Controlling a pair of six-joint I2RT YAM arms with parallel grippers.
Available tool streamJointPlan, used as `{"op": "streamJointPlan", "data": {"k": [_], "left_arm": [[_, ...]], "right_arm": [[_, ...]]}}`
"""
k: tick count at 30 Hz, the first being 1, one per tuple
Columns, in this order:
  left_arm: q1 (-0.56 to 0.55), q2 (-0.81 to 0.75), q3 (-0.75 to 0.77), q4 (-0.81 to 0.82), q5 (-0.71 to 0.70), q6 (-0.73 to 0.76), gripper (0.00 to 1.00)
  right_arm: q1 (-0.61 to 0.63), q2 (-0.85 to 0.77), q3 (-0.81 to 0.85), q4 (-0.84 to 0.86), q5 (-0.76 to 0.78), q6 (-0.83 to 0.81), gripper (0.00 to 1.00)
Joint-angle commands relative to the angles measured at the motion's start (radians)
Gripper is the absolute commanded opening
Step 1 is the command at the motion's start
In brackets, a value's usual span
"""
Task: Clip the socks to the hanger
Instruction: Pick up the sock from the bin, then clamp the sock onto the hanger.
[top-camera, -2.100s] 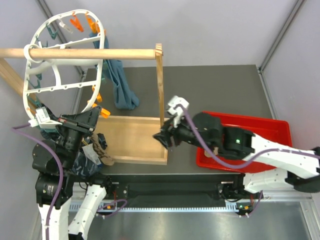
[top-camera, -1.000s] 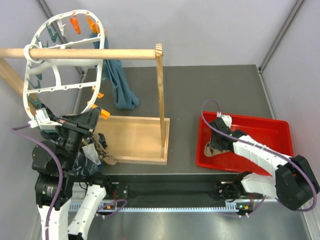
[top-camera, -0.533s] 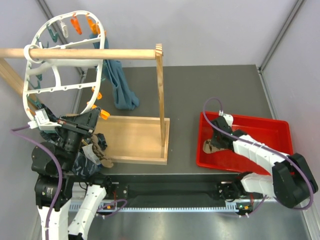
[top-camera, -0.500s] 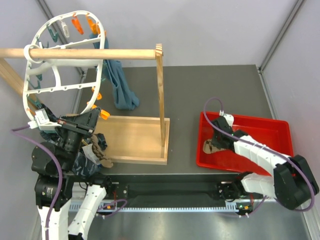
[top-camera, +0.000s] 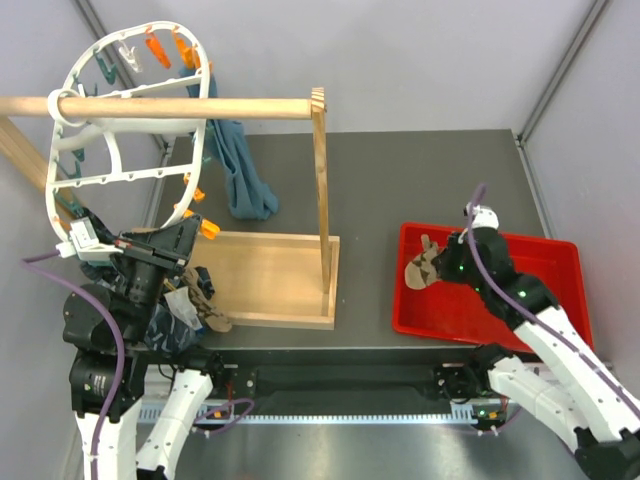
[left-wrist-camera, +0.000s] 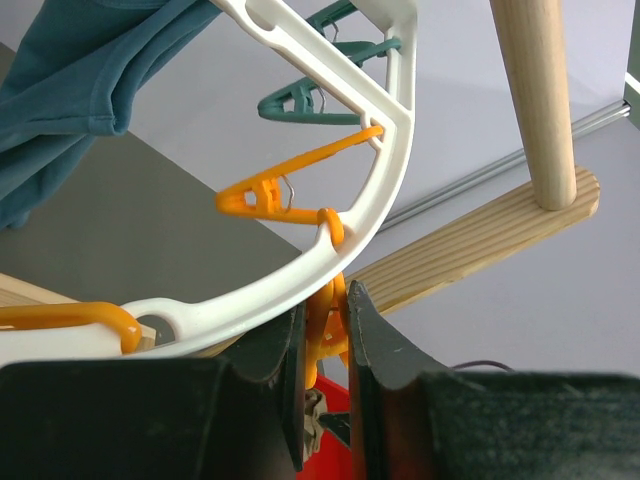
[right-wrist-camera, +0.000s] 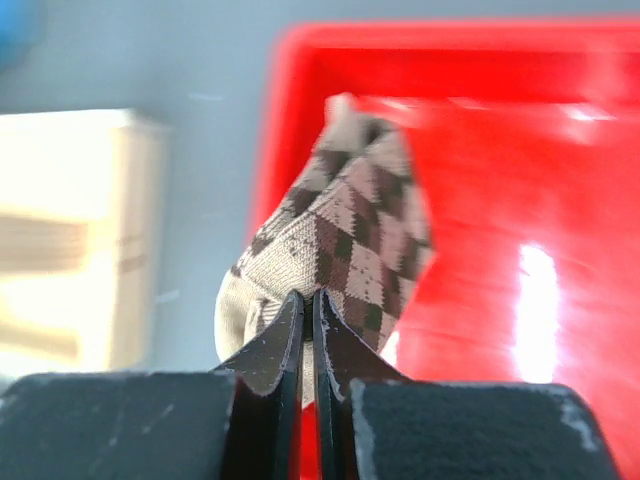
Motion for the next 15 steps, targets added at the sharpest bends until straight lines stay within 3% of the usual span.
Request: {"op": "streamJointPlan", "data": {"k": [1,7,13,15], "left_arm": [[-0.001,-0.003,0.015,0.034,-0.003,-0.003,0.0],[-0.001,-0.003,0.012,0.034,0.003,-0.011,0.0],[0.0,-0.005,0.013,0.032,0.011,-0.02,0.0],[0.0,-0.003,0.012,0.032,0.012,-0.02,0.0]], "right_arm": [[-0.014,-0.118,0.08,0.034,-0.274,-0.087,0.0],[0.035,-0.115,0.164,0.144,-0.665,-0.016,0.0],[0.202,-0.054,0.189,0.303,-0.674,0.074,0.0],[0.334,-0.008,0.213,0.342,-0.586,0.091,0.0]]}}
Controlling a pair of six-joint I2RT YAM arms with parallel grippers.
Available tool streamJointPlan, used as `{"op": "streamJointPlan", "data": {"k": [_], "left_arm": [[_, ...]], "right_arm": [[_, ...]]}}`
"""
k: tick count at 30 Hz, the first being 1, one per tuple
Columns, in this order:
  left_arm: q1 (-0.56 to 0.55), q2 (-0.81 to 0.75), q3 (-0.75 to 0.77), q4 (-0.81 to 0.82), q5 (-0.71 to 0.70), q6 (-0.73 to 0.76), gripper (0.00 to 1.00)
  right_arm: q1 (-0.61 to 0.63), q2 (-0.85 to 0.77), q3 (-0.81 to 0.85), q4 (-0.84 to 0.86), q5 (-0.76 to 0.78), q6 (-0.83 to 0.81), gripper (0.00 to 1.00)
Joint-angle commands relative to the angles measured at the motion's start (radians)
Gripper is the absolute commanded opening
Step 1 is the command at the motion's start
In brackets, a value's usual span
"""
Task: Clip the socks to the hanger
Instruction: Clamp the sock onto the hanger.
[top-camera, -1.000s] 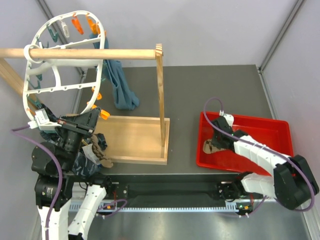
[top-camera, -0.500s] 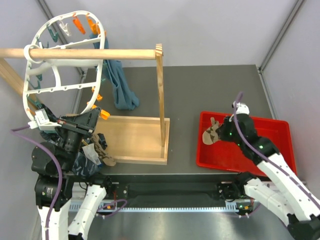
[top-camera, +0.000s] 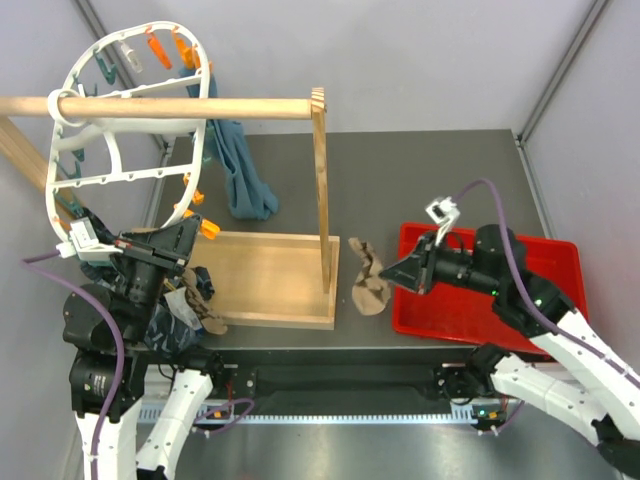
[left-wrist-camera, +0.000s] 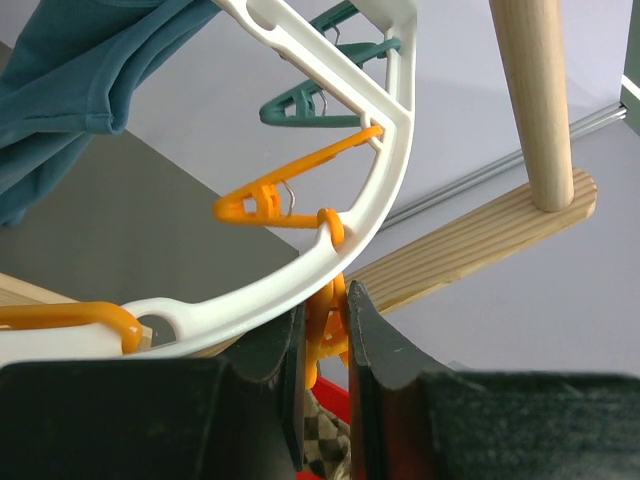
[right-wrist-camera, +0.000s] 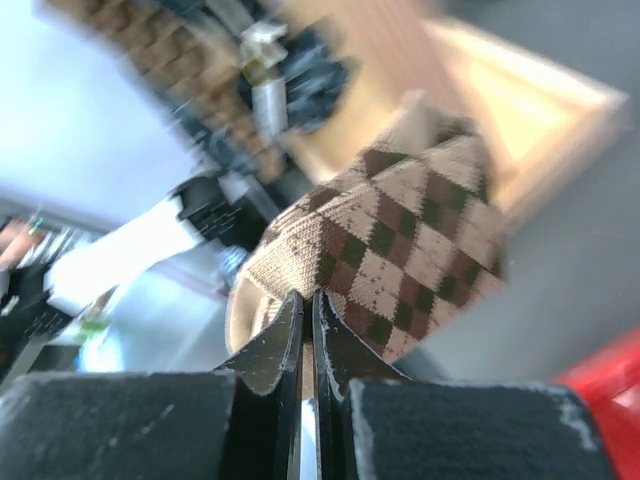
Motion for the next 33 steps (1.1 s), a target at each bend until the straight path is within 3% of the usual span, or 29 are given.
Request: {"op": "streamJointPlan", "data": {"k": [1,4,9,18,33], "left_arm": [[0.0,-0.005,0.012,0.032,0.012,-0.01,0.0],[0.0,-0.005,0.007,0.031,0.011,-0.01,0.0],[0.0,-0.002,0.008,0.028,0.005,-0.01,0.0],[0.002,-0.006,0.005,0.018,0.017,-0.011,0.0],[0.002,0.011,0.01,0.025,0.023,-0.001,0.0]], "right_arm": [[0.225,0.115,0.105,0.179,0.063,0.058,0.0],[0.399,0.267,0.235,0.188,0.25,0.044,0.0],[0.478,0.534,0.458,0.159,0.417,0.092,0.0],[0.507,0.771,0.756,0.136,0.448,0.093,0.0],[0.53,0.92,0.962,0.135,0.402,0.098,0.0]]}}
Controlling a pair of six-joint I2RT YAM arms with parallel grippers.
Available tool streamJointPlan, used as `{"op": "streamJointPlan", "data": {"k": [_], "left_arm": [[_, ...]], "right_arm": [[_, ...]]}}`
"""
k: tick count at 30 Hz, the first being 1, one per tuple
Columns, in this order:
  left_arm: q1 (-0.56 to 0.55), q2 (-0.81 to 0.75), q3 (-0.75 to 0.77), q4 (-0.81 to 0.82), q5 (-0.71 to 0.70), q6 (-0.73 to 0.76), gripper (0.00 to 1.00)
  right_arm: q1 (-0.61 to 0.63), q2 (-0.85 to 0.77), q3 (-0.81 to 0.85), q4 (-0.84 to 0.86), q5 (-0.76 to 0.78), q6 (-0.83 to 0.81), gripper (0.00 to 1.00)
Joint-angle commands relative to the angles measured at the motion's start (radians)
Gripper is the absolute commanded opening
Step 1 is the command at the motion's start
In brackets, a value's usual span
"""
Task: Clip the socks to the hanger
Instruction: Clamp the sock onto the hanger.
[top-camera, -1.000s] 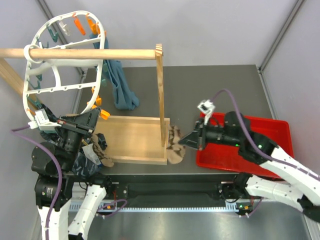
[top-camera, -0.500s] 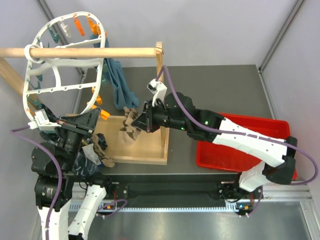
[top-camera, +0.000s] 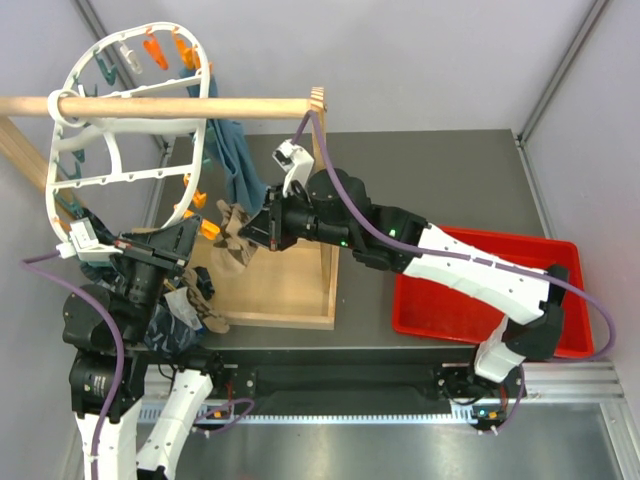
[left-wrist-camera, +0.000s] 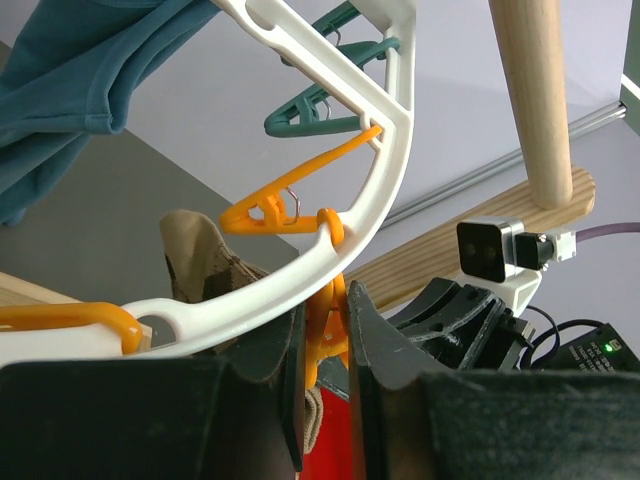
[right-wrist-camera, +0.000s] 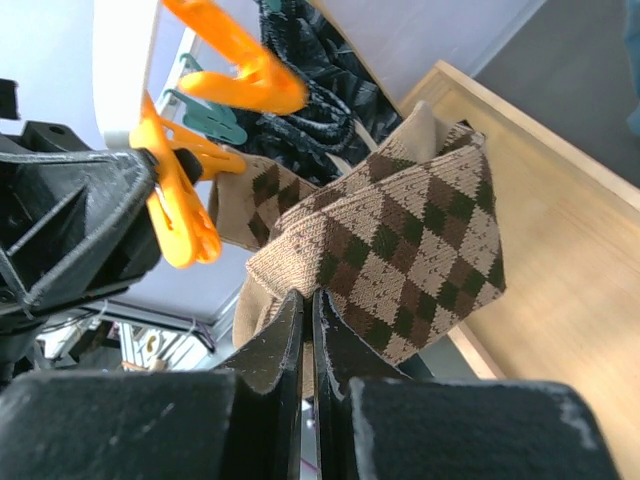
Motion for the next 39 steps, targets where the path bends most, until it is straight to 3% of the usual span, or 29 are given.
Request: {"op": "streamJointPlan", "data": {"k": [1,21,39], "left_arm": [[0.001,0.009,0.01,0.027,0.016,0.0,0.0],[0.001,0.014,0.009,0.032,0.018,0.0,0.0],[0.003,0.012,0.002,0.036,0.022,0.002,0.0]], "right_arm": [[0.024,0.019,0.084,0.027,-0.024,0.005,0.0],[0.053,0.104,0.204,-0.002,-0.055,-0.001,0.0],[0.053,0.064,0.202,0.003,-0.035,-0.018,0.0]]}}
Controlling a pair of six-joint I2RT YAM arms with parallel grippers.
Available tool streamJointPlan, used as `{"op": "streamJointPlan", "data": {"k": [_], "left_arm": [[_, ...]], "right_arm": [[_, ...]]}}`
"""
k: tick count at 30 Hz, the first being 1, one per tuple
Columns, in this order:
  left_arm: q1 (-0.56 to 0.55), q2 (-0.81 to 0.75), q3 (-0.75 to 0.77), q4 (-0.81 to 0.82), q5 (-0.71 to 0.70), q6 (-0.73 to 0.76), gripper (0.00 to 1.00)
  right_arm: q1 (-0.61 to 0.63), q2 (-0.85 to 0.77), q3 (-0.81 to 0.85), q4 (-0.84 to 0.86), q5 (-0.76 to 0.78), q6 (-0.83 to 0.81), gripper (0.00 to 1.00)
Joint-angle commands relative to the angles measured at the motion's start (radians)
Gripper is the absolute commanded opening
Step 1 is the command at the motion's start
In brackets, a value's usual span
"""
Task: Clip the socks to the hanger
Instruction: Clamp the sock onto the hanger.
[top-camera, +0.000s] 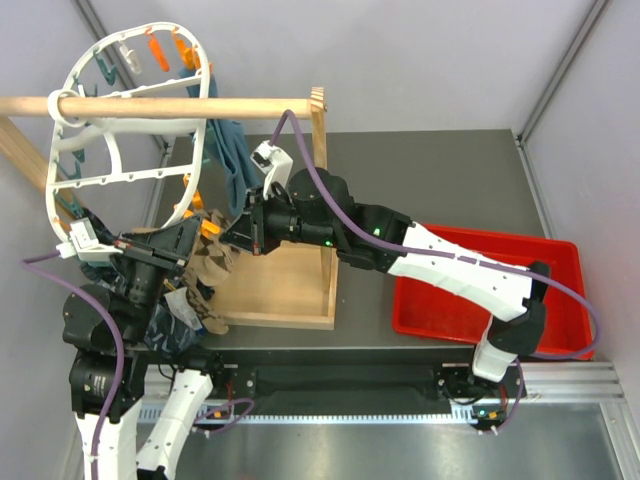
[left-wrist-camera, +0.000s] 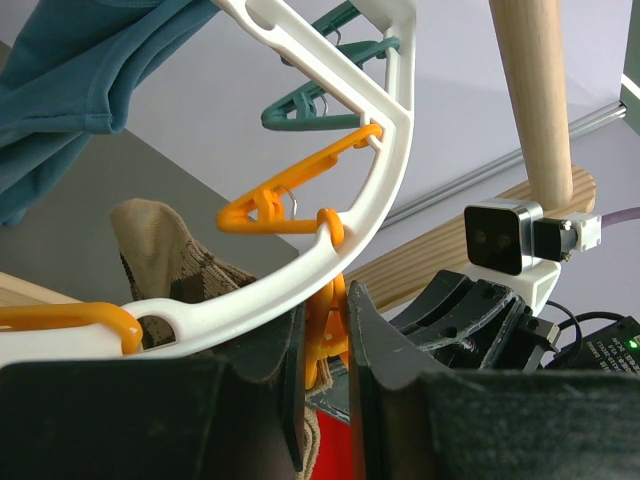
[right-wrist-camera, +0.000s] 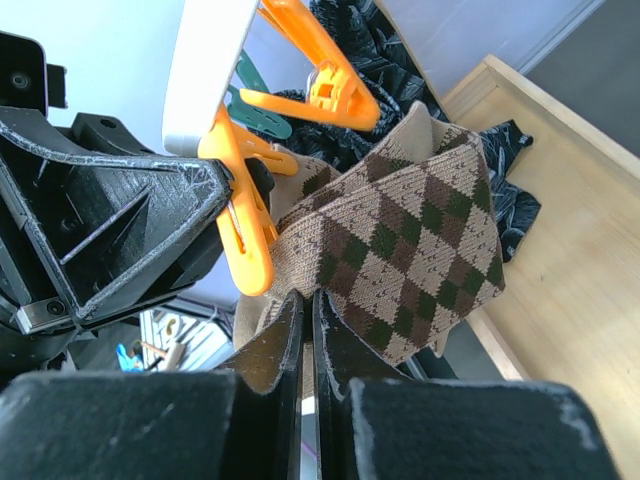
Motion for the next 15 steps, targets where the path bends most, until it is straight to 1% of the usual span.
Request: {"op": "streamJointPlan", "data": {"k": [1,15], "left_arm": [[0.003,0.011,0.002,0.036,0.022,0.002,0.0],[0.003,0.006,0.002,0.036,0.026,-0.002,0.0]], "right_arm": [[0.016,-0.038,0.058,0.033,0.009,-0.014,0.0],[0.02,-0.054,0.069,0.038,0.012,-0.019,0.0]]}}
